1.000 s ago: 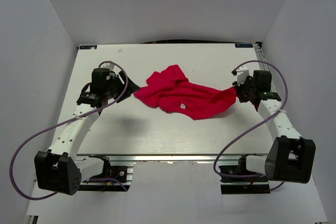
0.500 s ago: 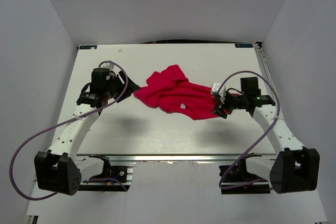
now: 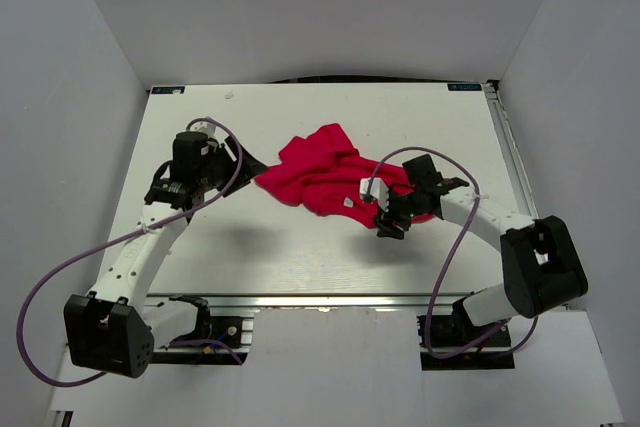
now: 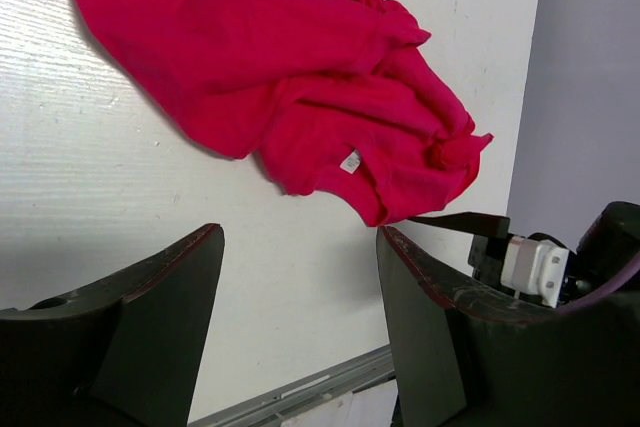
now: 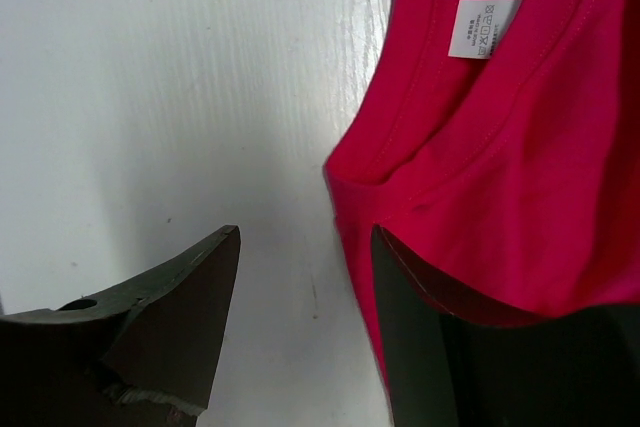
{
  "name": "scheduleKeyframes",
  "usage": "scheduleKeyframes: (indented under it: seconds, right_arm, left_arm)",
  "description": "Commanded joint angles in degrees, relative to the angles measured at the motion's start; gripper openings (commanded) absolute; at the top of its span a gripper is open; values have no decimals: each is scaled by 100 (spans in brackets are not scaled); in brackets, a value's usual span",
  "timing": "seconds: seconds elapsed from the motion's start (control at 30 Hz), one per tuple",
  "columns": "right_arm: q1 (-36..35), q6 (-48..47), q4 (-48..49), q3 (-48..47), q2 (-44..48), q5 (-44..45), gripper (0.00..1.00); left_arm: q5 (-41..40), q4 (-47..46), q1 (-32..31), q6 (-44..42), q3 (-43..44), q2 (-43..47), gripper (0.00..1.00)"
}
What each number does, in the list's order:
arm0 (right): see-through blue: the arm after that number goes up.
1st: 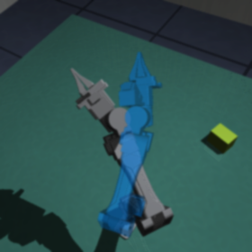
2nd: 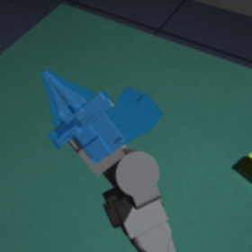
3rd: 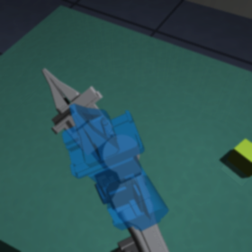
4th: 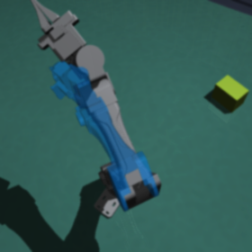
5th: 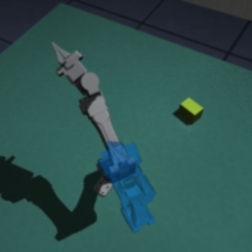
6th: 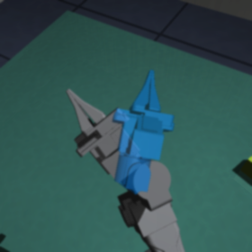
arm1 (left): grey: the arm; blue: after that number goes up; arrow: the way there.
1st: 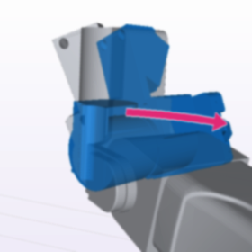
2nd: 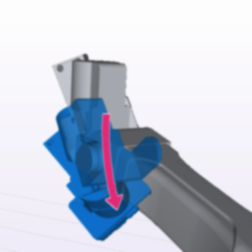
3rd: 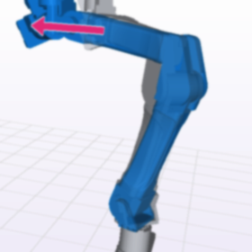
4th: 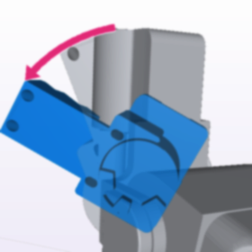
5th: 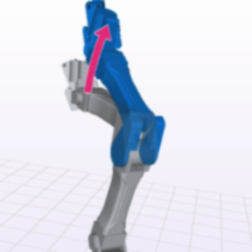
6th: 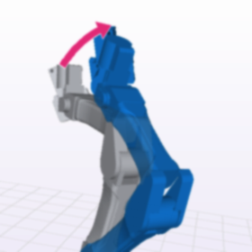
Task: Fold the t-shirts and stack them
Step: Flatten out the tshirt
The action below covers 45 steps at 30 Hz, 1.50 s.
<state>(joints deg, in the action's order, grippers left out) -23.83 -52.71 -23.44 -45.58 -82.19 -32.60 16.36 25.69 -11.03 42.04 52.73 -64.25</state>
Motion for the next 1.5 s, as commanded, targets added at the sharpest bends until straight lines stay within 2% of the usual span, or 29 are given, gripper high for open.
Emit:
scheduleKeyframes:
  seconds: [0.0, 0.23, 0.7, 0.9, 1.17, 1.47]
  right_arm:
    - [-156, 103, 393, -126, -130, 394, 62]
    - [-192, 112, 692, 5, -306, 922, 60]
    - [-200, -20, 885, 129, -411, 1142, 57]
    - [-87, -406, 640, 234, -210, 1309, 57]
    - [503, -1566, 94, 427, 274, 1344, 57]
    - [555, -1927, 156, 287, -262, 1555, 51]
  left_arm:
    - [96, -64, 22, 15, -61, 202, 73]
    - [104, -64, 22, 6, -52, 158, 73]
    - [131, -91, 22, -21, 1, 44, 73]
    - [131, -91, 30, -21, 9, 61, 73]
    - [157, -126, 22, -3, -70, 79, 73]
    - [157, -143, 22, 6, -61, 123, 73]
